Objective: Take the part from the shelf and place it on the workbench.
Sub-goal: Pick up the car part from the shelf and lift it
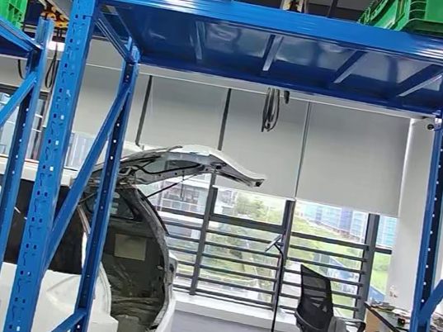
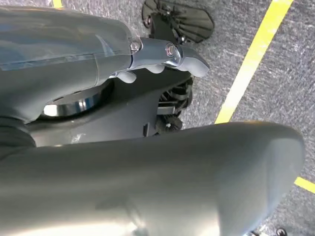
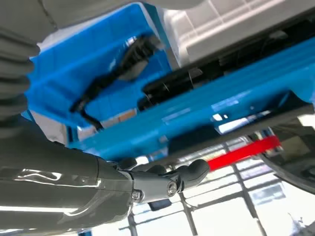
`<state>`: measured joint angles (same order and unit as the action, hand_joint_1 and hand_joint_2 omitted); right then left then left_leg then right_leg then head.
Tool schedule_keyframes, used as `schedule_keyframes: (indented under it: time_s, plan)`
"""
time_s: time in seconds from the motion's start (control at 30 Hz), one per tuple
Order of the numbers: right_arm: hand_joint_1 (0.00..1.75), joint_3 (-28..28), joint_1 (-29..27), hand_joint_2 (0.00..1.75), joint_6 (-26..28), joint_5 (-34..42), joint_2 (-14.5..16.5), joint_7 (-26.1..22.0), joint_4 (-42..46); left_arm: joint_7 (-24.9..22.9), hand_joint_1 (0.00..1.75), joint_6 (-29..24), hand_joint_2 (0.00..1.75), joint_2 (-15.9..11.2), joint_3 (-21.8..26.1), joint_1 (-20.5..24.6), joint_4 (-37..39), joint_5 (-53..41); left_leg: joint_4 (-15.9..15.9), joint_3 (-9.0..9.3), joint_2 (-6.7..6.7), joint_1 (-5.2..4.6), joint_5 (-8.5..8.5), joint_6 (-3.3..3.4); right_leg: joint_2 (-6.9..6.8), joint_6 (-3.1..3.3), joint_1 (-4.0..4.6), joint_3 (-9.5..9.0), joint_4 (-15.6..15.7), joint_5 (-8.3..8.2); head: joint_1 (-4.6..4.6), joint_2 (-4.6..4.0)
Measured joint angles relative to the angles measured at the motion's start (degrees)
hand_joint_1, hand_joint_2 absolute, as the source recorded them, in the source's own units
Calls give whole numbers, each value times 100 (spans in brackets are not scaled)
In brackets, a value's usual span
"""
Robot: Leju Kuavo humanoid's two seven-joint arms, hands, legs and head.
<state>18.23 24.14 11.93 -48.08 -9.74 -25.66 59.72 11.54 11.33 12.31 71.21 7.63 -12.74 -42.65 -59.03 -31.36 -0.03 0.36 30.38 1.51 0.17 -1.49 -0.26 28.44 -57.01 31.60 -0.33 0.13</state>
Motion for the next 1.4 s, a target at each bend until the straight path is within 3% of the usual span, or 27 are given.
schedule_keyframes:
  time_s: [0.2, 0.4, 0.63, 0.93, 1.4]
  plan:
    - [0, 206, 319, 0, -86, -71, -166, 107, 42, 60, 0, -159, 0, 0, -85, 21, 0, -135, 0, 0, -1, 0, 0, 0, -1, 0, 0, 0, -1, 0, 0, 0]
    - [0, 366, 596, 0, -212, -88, -389, 271, 48, 447, 0, -448, 0, 0, -307, 78, 0, -389, -1, 0, -8, 0, -1, 0, -7, 0, 0, -1, -1, 0, 0, 0]
    - [0, 541, 858, 0, -497, -112, -607, 347, 44, 670, 0, 30, 0, 0, -434, 144, 0, -305, -1, -2, -8, -2, -1, 0, -6, 0, -1, 0, -2, -1, 0, 0]
    - [0, 872, 1379, 0, -612, -111, -611, 407, -174, 574, 0, 227, 0, 2, -461, 168, 0, -192, -1, -3, -9, 0, -4, -4, -8, 0, 0, 1, -5, -1, 0, 0]
    - [0, 1252, 1699, 0, -711, -96, -511, 448, -341, 510, 0, 193, 0, 10, -461, 177, 0, -173, -2, -4, -11, -1, -4, -4, -9, 0, 0, 1, -6, -1, 0, 0]
